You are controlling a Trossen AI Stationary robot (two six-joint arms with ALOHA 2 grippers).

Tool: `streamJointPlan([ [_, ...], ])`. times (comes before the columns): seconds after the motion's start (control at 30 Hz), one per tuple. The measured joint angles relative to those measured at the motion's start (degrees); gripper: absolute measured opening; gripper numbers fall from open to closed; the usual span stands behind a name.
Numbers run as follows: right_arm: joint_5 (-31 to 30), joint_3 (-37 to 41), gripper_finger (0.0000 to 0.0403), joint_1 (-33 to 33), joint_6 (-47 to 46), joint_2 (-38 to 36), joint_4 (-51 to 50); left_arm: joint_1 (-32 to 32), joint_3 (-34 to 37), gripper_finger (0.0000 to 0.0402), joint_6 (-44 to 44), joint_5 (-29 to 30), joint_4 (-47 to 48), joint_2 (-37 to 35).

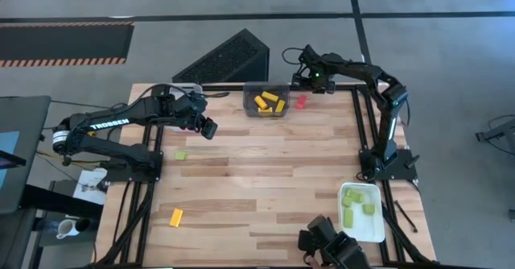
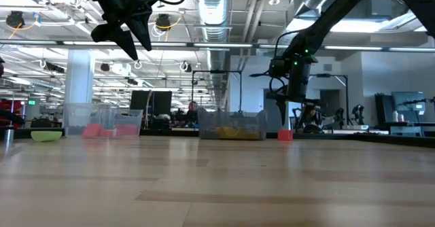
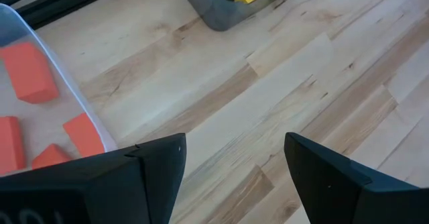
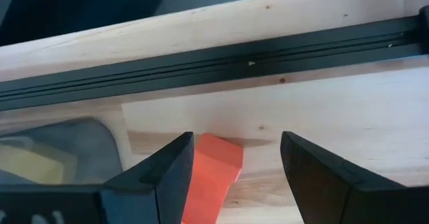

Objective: Sort & place blocks by color
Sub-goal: Put the pink block into the transparent bin

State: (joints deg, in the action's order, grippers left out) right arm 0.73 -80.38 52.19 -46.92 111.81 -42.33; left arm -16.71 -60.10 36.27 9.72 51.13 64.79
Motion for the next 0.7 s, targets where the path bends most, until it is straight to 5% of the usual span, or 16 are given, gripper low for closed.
streamJointPlan([
  [0.7,-2.2,7.7,0.0244,-2.9,-8.7,0.1,5.2,2.1,0.0,0.0233,0.0,2.6,0.0,0.0],
])
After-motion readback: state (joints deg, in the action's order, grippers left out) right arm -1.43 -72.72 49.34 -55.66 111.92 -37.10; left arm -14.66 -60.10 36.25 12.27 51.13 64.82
